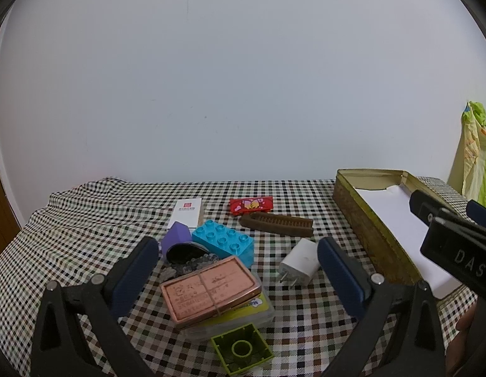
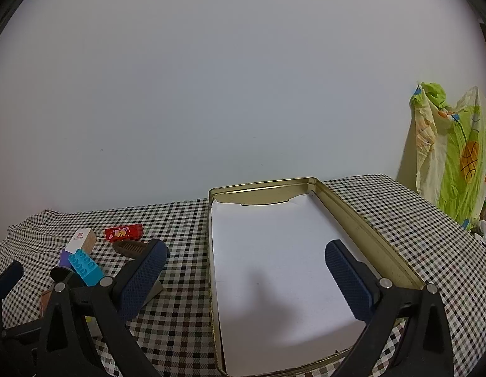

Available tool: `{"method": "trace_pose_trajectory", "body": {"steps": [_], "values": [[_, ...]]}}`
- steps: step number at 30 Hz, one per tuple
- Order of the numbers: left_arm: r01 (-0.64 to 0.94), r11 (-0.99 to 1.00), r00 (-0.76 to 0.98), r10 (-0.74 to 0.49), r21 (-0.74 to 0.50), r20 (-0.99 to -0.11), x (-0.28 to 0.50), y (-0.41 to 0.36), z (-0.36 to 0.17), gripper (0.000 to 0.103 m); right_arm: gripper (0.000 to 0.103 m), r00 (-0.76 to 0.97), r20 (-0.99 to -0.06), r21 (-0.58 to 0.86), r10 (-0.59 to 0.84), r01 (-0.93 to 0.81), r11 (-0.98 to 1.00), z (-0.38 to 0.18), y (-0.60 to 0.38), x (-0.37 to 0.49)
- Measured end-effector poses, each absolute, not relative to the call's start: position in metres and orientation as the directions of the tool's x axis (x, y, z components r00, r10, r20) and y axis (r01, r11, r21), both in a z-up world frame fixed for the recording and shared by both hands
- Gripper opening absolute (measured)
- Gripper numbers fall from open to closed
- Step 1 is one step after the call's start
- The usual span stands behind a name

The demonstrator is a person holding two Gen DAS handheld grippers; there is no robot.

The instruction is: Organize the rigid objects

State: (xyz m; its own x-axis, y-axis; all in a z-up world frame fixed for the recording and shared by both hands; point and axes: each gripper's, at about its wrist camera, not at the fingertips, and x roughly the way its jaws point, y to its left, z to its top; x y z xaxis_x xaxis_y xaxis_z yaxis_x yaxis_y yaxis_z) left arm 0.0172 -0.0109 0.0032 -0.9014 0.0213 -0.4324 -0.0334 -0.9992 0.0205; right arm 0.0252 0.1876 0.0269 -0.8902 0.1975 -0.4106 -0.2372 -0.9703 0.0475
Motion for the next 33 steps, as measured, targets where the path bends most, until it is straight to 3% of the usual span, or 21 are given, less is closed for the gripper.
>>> {"method": "trace_pose_trajectory", "body": {"steps": [11,18,26,28,33], "values": [[-0.038,-0.998,-0.913,0.017,0.042,-0.409,0.016,-0.019,0.012,0.102,0.102,-0.896,-0.402,0.058,0.191,-0.232,-0.971,0.026,0.187,0.028],[0.021,-1.000,-0.914,-0.020,0.003,-0.405,0.005,-0.067,0.022,0.102,0.102,-0.912,-0.382,0.088,0.148,-0.195,-0.977,0.027,0.185,0.031],[0.155,-0.986,-0.904,-0.115,-0.064,-0.413,-0.004,-0.139,0.027,0.098,0.098,-0.919,-0.392,0.077,-0.035,0.005,-0.997,0.027,0.150,0.033],[0.163,-0.985,-0.896,-0.123,-0.058,-0.426,-0.005,-0.146,0.026,0.096,0.092,-0.903,-0.417,0.072,-0.105,0.082,-0.994,0.024,0.134,0.037],[0.116,-0.993,-0.888,-0.090,-0.030,-0.452,-0.009,-0.153,0.022,0.096,0.091,-0.813,-0.520,0.077,-0.261,0.260,-0.963,0.009,0.088,0.043]]}}
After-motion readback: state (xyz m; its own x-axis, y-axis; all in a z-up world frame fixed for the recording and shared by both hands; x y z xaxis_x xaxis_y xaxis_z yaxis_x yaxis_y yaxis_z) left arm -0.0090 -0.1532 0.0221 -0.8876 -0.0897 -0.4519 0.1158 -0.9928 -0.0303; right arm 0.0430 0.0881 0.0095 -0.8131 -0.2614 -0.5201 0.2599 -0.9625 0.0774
